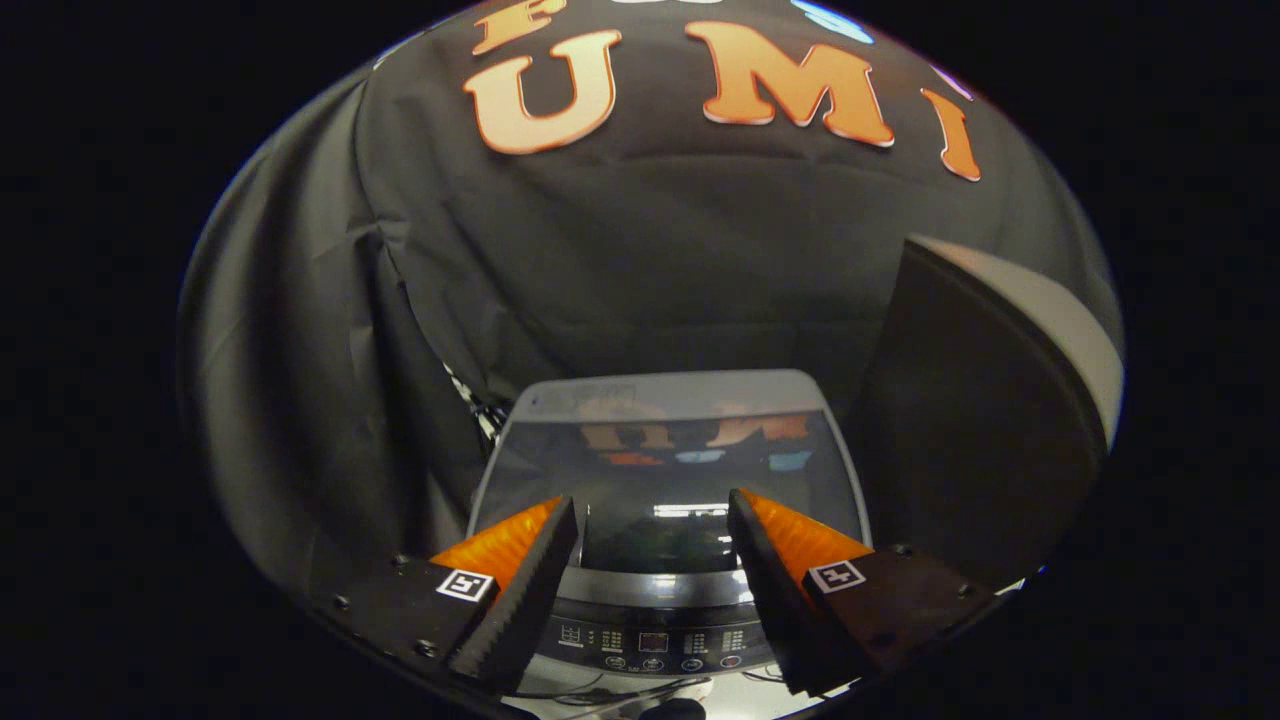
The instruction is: Put the clothes into the washing machine and then close the washing machine lid.
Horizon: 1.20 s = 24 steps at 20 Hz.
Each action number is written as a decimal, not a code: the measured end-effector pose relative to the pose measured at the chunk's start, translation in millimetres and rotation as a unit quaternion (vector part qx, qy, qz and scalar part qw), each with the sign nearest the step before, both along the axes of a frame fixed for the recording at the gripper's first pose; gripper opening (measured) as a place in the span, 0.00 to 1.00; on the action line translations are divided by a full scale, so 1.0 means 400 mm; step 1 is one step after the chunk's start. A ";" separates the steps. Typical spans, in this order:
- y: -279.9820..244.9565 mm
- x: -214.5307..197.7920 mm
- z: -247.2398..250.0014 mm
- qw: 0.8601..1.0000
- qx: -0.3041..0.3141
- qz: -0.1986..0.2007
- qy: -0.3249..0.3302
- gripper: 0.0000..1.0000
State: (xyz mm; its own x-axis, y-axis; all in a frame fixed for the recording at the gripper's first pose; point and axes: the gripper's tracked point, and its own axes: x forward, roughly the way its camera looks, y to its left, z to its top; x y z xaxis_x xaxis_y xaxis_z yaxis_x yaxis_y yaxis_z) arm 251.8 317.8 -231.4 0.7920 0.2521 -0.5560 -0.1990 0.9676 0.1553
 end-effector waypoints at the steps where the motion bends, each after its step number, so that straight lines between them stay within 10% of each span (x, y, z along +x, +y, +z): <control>1: -0.014 0.000 0.036 1.000 -0.001 -0.004 -0.017 0.98; 14: -0.292 -0.131 0.531 0.977 -0.011 -0.073 -0.199 0.98; 24: -0.660 -0.265 0.656 0.955 -0.027 -0.135 -0.263 0.98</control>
State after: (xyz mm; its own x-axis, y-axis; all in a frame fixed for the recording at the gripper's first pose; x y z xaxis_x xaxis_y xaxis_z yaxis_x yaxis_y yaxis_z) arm 145.7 53.7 31.1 0.9974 -0.0180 -0.0696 0.0216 0.9985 0.0511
